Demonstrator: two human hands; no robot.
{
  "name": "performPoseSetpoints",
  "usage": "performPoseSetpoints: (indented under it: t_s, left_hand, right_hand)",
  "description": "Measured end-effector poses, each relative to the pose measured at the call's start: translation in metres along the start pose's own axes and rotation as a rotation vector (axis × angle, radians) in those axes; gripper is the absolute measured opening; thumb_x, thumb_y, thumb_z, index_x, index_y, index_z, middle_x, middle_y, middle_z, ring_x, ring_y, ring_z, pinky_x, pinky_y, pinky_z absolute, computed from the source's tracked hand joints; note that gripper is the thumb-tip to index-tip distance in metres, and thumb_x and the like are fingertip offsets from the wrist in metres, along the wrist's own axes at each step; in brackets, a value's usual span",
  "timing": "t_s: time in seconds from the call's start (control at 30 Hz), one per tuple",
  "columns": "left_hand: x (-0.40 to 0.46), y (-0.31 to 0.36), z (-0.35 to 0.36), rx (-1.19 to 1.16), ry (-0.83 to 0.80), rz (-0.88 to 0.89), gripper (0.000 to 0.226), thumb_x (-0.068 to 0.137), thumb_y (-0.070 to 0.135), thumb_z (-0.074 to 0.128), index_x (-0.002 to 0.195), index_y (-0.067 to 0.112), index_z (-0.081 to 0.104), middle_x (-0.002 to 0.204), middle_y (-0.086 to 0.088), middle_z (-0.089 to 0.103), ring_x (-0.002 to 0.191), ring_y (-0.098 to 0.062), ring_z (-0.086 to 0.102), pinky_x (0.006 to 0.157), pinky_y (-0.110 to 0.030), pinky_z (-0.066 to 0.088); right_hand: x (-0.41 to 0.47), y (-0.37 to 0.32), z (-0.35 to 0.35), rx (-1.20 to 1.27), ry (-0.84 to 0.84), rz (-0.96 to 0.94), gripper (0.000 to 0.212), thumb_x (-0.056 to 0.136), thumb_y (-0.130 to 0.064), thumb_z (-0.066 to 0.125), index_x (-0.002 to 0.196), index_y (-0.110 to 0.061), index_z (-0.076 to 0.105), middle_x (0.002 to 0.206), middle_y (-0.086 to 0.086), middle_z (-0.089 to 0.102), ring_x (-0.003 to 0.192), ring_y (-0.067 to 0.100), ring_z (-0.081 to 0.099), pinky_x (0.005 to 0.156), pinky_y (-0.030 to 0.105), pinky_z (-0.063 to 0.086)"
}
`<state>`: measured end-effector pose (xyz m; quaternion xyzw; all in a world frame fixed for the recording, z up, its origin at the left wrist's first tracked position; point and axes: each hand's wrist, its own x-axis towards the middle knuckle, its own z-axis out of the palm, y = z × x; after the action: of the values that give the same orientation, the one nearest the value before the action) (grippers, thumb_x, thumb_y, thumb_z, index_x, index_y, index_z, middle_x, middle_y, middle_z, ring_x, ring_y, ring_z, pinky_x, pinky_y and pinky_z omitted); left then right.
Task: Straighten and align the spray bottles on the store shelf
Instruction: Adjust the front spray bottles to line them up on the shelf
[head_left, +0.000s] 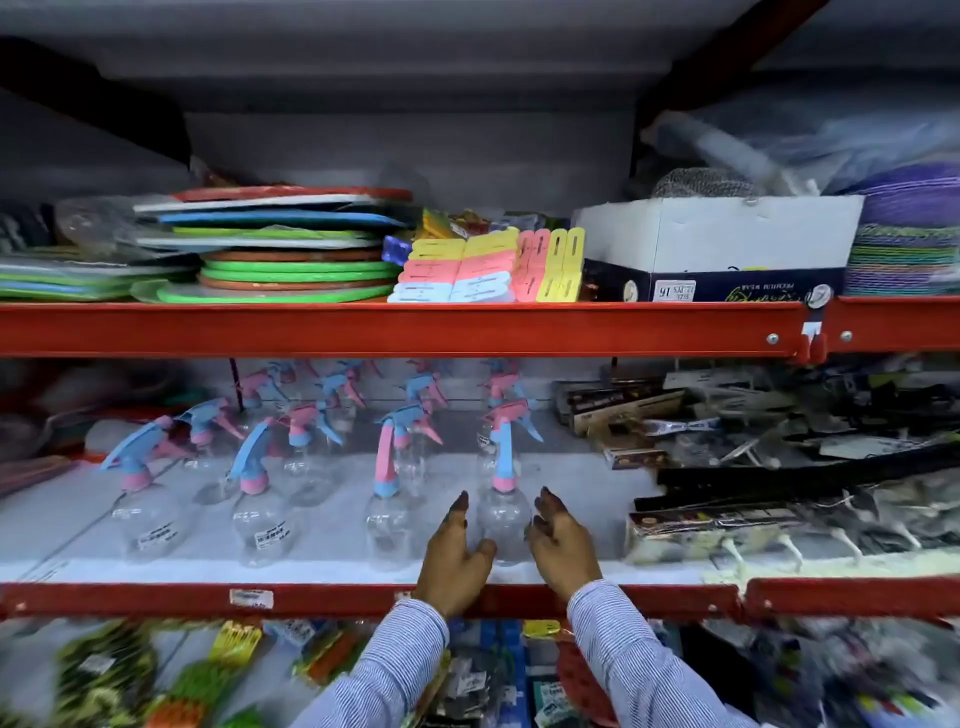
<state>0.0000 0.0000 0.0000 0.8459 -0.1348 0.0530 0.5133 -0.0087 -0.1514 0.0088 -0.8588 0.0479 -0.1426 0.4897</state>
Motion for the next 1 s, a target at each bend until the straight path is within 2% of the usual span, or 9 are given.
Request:
performPoseSetpoints:
  t_s: [0.1,0.2,0.3,0.4,0.57,0.73,0.8,0.87,1.0]
  left_hand:
    - [0.005,0.003,0.001,-0.033,-0.047,-0.011,0.066,0.089,0.010,0.052,0.148,0.017,0.024,0.145,0.001,0.043,0.134,-0.019,0.044,0.111,-0.033,0.038]
    - [0.006,0.008,-0.001,-0.033,-0.050,-0.051,0.059,0.090,0.007,0.051,0.145,0.018,0.032,0.126,0.007,0.050,0.114,-0.009,0.050,0.096,-0.020,0.038]
    - [0.003,0.011,-0.002,-0.028,-0.034,-0.031,0.054,0.089,0.005,0.051,0.141,0.018,0.038,0.116,0.009,0.052,0.107,-0.007,0.051,0.092,-0.018,0.037]
    - [-0.001,0.011,-0.002,-0.015,-0.029,-0.027,0.053,0.090,0.006,0.052,0.140,0.017,0.039,0.123,0.005,0.055,0.113,-0.012,0.054,0.096,-0.020,0.038]
    - [-0.008,0.008,-0.002,-0.001,0.001,-0.013,0.051,0.089,0.009,0.055,0.137,0.017,0.041,0.133,-0.005,0.058,0.116,-0.016,0.056,0.096,-0.023,0.040]
    - [-0.016,0.009,-0.002,0.031,-0.009,0.009,0.051,0.090,0.011,0.055,0.139,0.016,0.039,0.137,-0.006,0.056,0.122,-0.019,0.054,0.097,-0.023,0.039]
    - [-0.019,0.008,-0.004,0.063,-0.005,0.018,0.054,0.090,0.013,0.055,0.141,0.016,0.037,0.141,-0.006,0.052,0.127,-0.020,0.051,0.102,-0.027,0.040]
    - [-0.025,0.005,-0.007,0.128,0.036,0.051,0.059,0.090,0.018,0.056,0.144,0.016,0.034,0.148,-0.004,0.045,0.135,-0.020,0.044,0.111,-0.033,0.037]
    - [-0.048,-0.003,-0.018,0.284,0.159,0.181,0.060,0.090,0.030,0.053,0.145,0.023,0.032,0.151,0.002,0.040,0.138,-0.016,0.038,0.115,-0.035,0.034]
  right_hand:
    - [0.004,0.000,0.000,-0.032,-0.048,-0.010,0.050,0.088,-0.007,0.049,0.137,-0.013,0.044,0.127,0.008,0.063,0.117,0.026,0.059,0.087,0.019,0.042]
    - [0.006,0.003,0.000,-0.073,-0.087,-0.027,0.040,0.083,-0.007,0.047,0.118,-0.024,0.059,0.111,0.000,0.071,0.104,0.021,0.065,0.085,0.022,0.047]
    - [0.003,0.003,-0.001,-0.072,-0.106,-0.050,0.036,0.084,-0.007,0.048,0.113,-0.024,0.061,0.106,-0.001,0.072,0.096,0.016,0.065,0.084,0.022,0.048]
    - [-0.002,0.002,-0.003,-0.075,-0.111,-0.078,0.034,0.084,-0.006,0.048,0.111,-0.021,0.062,0.103,0.000,0.073,0.091,0.015,0.064,0.080,0.021,0.046]
    - [-0.010,0.004,-0.005,-0.048,-0.133,-0.102,0.038,0.082,-0.004,0.049,0.112,-0.023,0.062,0.105,-0.002,0.072,0.095,0.013,0.064,0.083,0.021,0.045]
    - [-0.016,0.007,-0.005,-0.028,-0.120,-0.095,0.035,0.082,-0.006,0.050,0.111,-0.024,0.061,0.105,-0.001,0.072,0.098,0.015,0.065,0.092,0.030,0.051]
    - [-0.019,0.007,-0.005,-0.044,-0.128,-0.082,0.036,0.083,-0.009,0.051,0.117,-0.021,0.058,0.113,0.002,0.070,0.106,0.018,0.064,0.095,0.031,0.050]
    - [-0.026,0.009,-0.004,-0.084,-0.103,-0.059,0.049,0.085,-0.014,0.054,0.133,-0.015,0.047,0.132,0.008,0.060,0.121,0.023,0.056,0.103,0.031,0.044]
    - [-0.056,0.013,0.000,-0.238,0.105,-0.182,0.065,0.087,-0.022,0.052,0.146,-0.015,0.026,0.152,0.007,0.037,0.138,0.023,0.037,0.112,0.030,0.031]
